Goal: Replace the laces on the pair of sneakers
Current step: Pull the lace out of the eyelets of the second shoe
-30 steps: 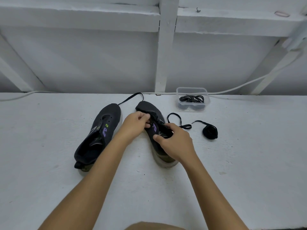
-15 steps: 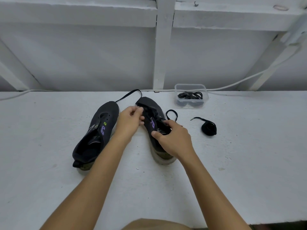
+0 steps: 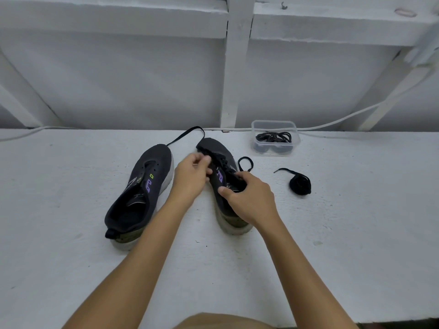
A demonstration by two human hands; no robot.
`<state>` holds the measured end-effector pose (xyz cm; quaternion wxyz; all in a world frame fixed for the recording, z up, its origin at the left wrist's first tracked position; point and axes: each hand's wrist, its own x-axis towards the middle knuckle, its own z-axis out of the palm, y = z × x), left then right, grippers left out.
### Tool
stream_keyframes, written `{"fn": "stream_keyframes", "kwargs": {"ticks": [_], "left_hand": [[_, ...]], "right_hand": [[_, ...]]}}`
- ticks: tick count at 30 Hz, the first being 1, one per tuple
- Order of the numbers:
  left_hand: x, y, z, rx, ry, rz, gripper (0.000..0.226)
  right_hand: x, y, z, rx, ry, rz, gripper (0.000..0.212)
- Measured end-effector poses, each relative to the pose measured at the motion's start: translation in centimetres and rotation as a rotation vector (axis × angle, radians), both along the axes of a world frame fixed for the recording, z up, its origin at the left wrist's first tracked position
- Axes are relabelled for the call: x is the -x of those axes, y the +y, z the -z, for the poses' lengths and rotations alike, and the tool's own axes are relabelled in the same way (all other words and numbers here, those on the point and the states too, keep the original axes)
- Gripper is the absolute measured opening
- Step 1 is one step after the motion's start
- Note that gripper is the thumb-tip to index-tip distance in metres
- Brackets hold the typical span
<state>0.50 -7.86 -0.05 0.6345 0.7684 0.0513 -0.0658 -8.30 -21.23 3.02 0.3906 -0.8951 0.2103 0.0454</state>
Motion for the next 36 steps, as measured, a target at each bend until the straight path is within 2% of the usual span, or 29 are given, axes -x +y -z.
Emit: {"fn": "stream_keyframes", "kwargs": {"ticks": [2, 4, 8, 11, 14, 16, 18, 20, 22, 24, 26, 29, 31, 34, 35, 36], "left_hand": [[-0.4, -0.3, -0.2, 0.205, 0.039, -0.237, 0.011], [-0.3, -0.3, -0.1, 0.260, 0.077, -0.300, 0.011], [1.0, 0.3, -0.1, 0.107, 0.235, -0.010, 0.031], [1.7, 0.7, 0.4, 0.021, 0.157, 0.159, 0.020], [1.3, 0.5, 0.4, -0.063, 0.051, 0.153, 0.009], [0.6, 0.1, 0.0, -0.023, 0.020, -0.024, 0.011], [-0.2, 0.3, -0.8, 0.146, 0.029, -0.327, 0.012], [-0.5, 0.9, -1.2, 0.198, 0.038, -0.442, 0.013], [-0.4, 1.2, -1.1, 0.163, 0.082, -0.305, 0.021], [0.4, 1.2, -0.7, 0.099, 0.151, -0.065, 0.030], [1.3, 0.9, -0.1, 0.015, 0.162, 0.126, 0.031], [1.5, 0.3, 0.5, -0.087, 0.030, 0.163, 0.020], [1.0, 0.0, 0.4, -0.101, -0.030, 0.044, 0.017], [0.0, 0.3, 0.1, 0.143, 0.037, -0.389, 0.018], [-0.1, 0.5, 0.1, 0.208, 0.084, -0.448, 0.023], [0.1, 0.6, 0.3, 0.222, 0.145, -0.414, 0.027]], "right_hand": [[0.0, 0.1, 0.0, 0.001, 0.002, 0.001, 0.057], [0.0, 0.1, 0.0, 0.007, 0.010, 0.001, 0.057], [-0.1, 0.1, 0.1, 0.018, 0.010, 0.007, 0.054], [-0.1, 0.2, 0.1, 0.026, 0.014, 0.002, 0.054], [-0.1, 0.2, 0.1, 0.017, 0.010, 0.005, 0.055], [-0.1, 0.2, 0.0, 0.012, 0.007, 0.006, 0.056], [0.0, 0.1, 0.0, 0.001, 0.006, 0.004, 0.057], [0.1, 0.1, 0.0, -0.004, 0.007, 0.004, 0.057], [0.1, 0.1, 0.0, -0.002, 0.007, 0.004, 0.056], [0.0, 0.2, 0.0, 0.011, 0.007, -0.002, 0.055], [-0.1, 0.2, 0.0, 0.030, 0.005, -0.008, 0.054], [-0.1, 0.2, 0.0, 0.033, 0.004, -0.009, 0.053], [-0.1, 0.2, 0.0, 0.020, 0.001, 0.000, 0.052], [-0.1, 0.3, -0.1, 0.008, 0.001, 0.004, 0.055], [-0.1, 0.3, 0.0, 0.010, 0.001, 0.004, 0.056], [0.0, 0.3, 0.0, 0.012, 0.001, 0.003, 0.056]]}}
